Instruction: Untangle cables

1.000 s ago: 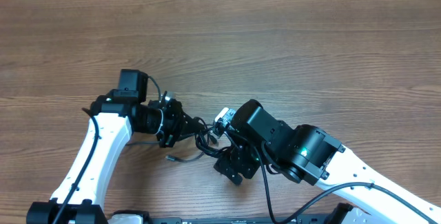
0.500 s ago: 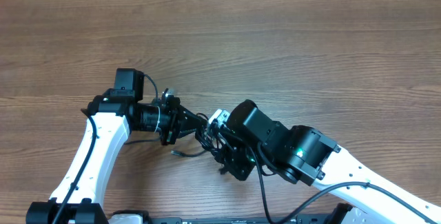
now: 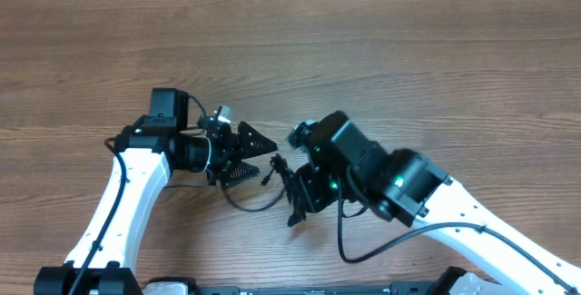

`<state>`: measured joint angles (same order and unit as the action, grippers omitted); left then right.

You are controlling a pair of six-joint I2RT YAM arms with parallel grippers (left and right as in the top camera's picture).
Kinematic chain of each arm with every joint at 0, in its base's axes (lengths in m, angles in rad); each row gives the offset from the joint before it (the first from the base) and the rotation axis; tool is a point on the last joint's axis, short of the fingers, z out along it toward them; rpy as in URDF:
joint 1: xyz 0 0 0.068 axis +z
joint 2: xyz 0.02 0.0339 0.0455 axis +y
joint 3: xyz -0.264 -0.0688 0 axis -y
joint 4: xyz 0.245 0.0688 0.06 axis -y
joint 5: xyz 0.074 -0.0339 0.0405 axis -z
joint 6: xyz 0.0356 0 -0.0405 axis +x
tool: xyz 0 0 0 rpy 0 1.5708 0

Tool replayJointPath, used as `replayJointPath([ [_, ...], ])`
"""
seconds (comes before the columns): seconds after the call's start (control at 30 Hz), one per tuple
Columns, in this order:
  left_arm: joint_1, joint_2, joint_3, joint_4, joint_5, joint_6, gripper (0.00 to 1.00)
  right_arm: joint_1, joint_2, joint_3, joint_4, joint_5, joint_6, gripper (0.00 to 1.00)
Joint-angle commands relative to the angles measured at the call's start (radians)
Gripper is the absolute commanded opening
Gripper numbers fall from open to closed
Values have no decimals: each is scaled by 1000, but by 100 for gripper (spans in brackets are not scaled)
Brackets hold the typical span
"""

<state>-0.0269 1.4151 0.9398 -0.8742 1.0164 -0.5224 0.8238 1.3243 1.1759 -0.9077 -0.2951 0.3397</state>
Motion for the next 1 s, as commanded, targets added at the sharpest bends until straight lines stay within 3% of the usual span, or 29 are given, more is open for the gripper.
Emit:
replayJointPath([
  [0.0,76,-3,19,-6,7,81,82,-50,-25,3,-14,-88,-37,4],
  [0.17,187,-3,19,-124,129,80,74,-71,-40,3,22,-237,-237,4],
  [0.4,169,-3,18,-240,106,62,74,-69,-40,3,53,-367,-371,4],
  [0.5,147,-3,18,-240,103,-22,73,-66,-40,3,60,-380,-375,4],
  [0.6,130,-3,18,-239,103,-113,62,-66,-40,3,60,-375,-375,4],
  [0.67,123,-3,18,-239,116,-122,61,-66,-40,3,60,-358,-375,4],
  [0.8,116,-3,18,-241,204,-121,62,-66,-40,3,47,-277,-376,4],
  [0.97,116,-3,18,-240,259,-121,76,-66,-40,3,40,-274,-456,4],
])
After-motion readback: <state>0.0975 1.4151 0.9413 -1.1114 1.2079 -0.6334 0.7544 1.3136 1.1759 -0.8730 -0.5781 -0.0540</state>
